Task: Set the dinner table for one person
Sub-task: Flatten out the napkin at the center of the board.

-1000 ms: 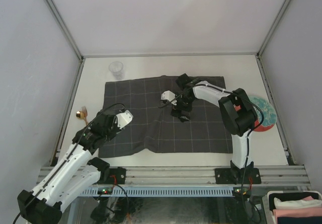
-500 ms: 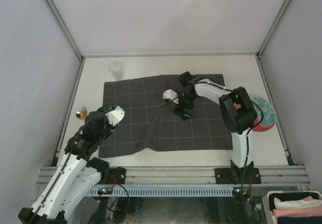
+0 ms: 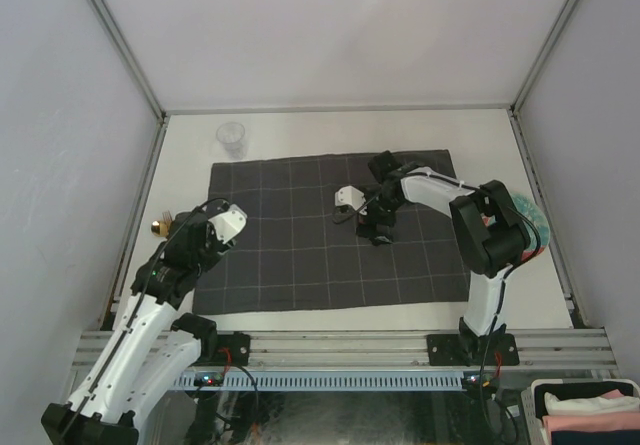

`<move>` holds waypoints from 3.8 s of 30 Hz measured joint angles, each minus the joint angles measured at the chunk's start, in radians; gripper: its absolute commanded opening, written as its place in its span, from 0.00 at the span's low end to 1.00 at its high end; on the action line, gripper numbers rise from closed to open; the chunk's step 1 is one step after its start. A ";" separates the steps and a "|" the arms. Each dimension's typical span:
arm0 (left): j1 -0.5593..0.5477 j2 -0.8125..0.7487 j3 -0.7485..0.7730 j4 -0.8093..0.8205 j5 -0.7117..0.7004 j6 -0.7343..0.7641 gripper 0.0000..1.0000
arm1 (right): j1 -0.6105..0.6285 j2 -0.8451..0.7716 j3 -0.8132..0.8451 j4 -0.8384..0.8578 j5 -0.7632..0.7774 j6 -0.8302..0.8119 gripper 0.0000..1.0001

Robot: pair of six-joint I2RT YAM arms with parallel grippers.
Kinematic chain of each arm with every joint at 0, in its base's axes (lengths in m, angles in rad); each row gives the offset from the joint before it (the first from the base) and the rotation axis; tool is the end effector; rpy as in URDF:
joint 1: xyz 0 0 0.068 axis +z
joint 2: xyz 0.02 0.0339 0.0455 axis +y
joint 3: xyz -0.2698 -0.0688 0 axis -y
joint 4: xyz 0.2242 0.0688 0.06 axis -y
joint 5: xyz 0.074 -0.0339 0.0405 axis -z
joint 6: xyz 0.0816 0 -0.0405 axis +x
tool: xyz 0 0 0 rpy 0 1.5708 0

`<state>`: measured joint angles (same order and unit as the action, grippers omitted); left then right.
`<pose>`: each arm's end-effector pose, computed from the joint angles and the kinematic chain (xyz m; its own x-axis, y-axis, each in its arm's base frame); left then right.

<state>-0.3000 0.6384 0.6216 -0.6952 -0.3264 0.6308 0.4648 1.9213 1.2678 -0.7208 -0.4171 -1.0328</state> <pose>0.1444 -0.0173 0.2317 -0.4757 0.7319 -0.4878 0.4069 0.6748 0.6157 0.3035 0.1892 0.1325 -0.0366 -0.8966 -0.4412 -0.9991 0.0231 0.0359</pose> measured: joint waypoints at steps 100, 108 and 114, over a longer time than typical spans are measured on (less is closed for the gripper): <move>-0.114 1.325 0.766 -0.331 0.620 0.194 1.00 | -0.131 -0.517 -0.005 -0.037 0.004 0.251 1.00; -0.079 1.325 0.767 -0.316 0.627 0.162 1.00 | -0.149 -0.411 -0.025 -0.027 0.016 0.244 1.00; -0.076 1.324 0.765 -0.304 0.626 0.133 1.00 | -0.201 -0.071 0.111 -0.098 0.011 0.304 1.00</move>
<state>-0.3756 1.9621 1.3865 -0.9989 0.3000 0.7635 0.2638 1.8507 1.3788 -0.8188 -0.4065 -0.7284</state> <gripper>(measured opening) 0.997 0.996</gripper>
